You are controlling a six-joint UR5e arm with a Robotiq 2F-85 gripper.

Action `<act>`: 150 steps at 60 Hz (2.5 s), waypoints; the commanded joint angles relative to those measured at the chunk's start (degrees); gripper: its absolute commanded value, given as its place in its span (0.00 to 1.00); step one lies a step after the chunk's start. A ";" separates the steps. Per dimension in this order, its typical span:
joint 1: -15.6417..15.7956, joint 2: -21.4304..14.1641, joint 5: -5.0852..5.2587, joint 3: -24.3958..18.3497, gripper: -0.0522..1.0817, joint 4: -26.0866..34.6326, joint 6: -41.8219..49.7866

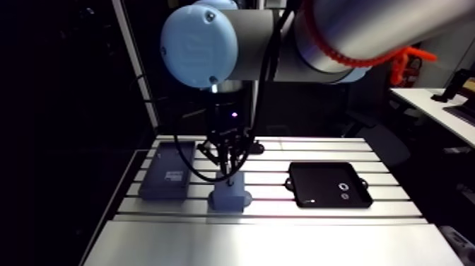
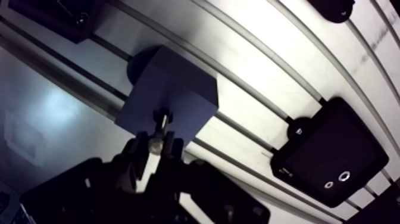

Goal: Pick up the M10 bolt and insert it into the hex recess until seated.

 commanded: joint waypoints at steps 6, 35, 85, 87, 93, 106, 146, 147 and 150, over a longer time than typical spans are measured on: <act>-0.01 0.06 0.01 0.28 0.74 -0.04 0.04; -0.01 0.57 0.00 0.30 0.74 -0.47 0.04; -0.01 0.76 0.10 0.29 0.74 -1.09 0.04; -0.01 0.76 0.10 0.30 0.74 -1.09 0.04; -0.01 0.76 0.10 0.30 0.74 -1.09 0.04; -0.01 0.76 0.02 0.54 0.74 -1.09 0.04; 0.24 0.76 0.01 0.90 0.31 -1.02 -0.44; 0.25 0.76 0.01 0.98 0.19 -1.00 -0.78; 0.25 0.76 -0.07 1.07 0.13 -1.08 -1.05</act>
